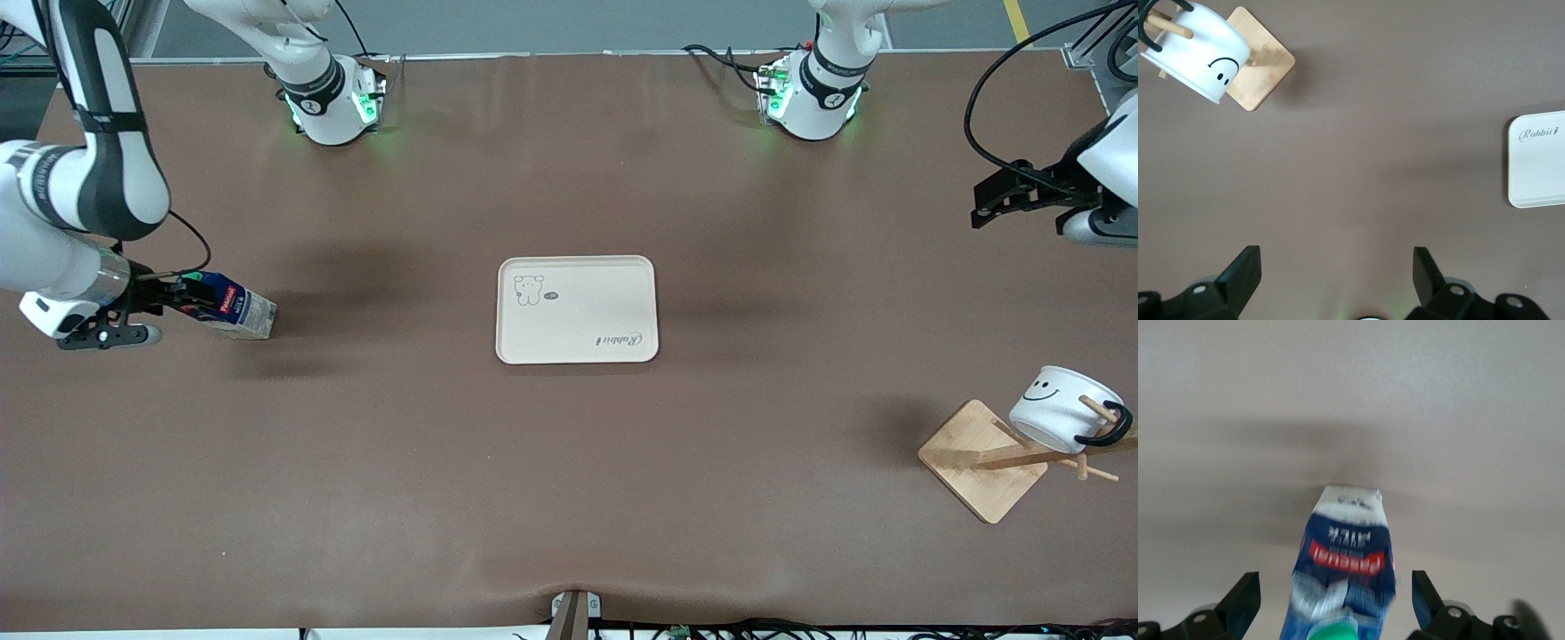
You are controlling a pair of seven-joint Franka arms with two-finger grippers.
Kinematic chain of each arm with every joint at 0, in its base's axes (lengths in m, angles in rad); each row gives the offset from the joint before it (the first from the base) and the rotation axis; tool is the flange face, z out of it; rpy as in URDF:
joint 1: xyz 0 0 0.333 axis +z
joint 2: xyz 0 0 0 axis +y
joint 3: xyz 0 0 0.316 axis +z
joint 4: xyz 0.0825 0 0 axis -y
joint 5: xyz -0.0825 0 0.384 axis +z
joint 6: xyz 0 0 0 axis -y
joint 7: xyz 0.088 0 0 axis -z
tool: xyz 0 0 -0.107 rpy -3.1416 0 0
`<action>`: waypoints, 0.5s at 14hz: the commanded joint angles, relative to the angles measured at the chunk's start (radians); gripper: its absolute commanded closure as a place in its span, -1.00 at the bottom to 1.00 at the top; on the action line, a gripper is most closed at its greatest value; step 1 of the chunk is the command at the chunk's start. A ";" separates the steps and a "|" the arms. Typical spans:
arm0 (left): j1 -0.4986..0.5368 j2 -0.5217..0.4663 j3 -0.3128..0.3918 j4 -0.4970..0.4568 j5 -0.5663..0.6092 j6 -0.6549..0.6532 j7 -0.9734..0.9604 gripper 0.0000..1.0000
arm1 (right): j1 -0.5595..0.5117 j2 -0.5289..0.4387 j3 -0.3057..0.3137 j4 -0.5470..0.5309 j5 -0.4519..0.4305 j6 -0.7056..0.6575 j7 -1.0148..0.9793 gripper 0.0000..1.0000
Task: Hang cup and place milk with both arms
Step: 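Lower the milk carton onto the table with the right gripper, then open the right gripper to release the upright milk carton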
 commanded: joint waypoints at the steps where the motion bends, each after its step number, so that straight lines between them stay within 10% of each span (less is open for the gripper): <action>1: 0.003 -0.014 -0.010 0.006 -0.001 -0.016 -0.014 -1.00 | 0.018 0.002 0.016 0.129 0.004 -0.208 0.115 -1.00; 7: 0.003 -0.009 -0.012 0.006 -0.001 -0.013 -0.014 -1.00 | 0.072 -0.006 0.016 0.240 -0.100 -0.441 0.046 -1.00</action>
